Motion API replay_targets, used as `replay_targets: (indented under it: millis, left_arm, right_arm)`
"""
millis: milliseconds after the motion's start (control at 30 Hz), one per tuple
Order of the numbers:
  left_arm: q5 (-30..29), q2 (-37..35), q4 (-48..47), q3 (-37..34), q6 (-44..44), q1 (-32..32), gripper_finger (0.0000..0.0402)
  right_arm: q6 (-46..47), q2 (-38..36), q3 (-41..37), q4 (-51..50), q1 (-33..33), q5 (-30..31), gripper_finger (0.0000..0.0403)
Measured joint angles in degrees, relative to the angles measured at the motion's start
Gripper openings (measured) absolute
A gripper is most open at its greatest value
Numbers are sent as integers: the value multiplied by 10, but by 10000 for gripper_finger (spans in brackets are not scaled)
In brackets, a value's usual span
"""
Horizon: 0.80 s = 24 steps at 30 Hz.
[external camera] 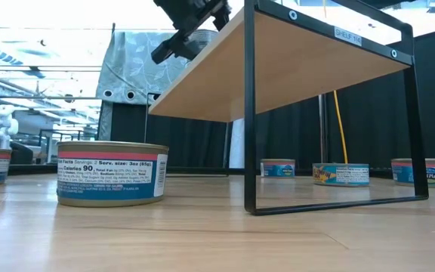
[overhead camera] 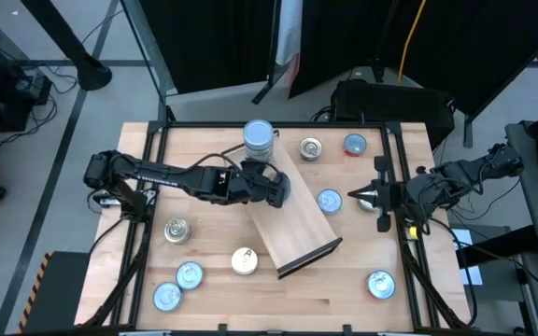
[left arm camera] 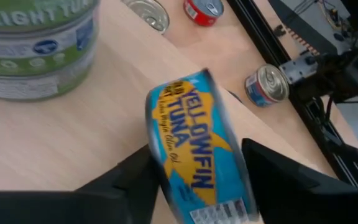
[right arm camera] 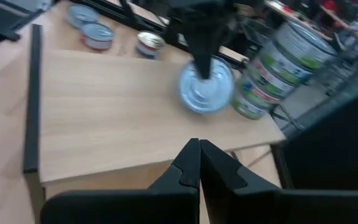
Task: Stack canned seafood by type on shelf
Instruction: Put the top left light blue tuna can on the shelf
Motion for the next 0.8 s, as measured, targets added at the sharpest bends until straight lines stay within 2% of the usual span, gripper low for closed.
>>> replay_targets:
  millis: [167,300,567,700,800]
  left_arm:
    - [-12,0,-10,0,16,-3,267]
    - [-12,-2,-40,0,48,-8,289]
    - [-17,-4,-132,0,68,-10,294]
    - [-19,-4,-113,10,110,-39,294]
    - [-68,-5,-91,15,142,-72,294]
  right_arm:
    - [-16,0,0,2,0,-42,0]
    - [-22,0,0,2,0,-56,0]
    - [-11,0,0,-26,0,-57,0]
    - [10,0,-5,-43,0,-66,0]
    - [0,0,-32,-4,0,-71,0]
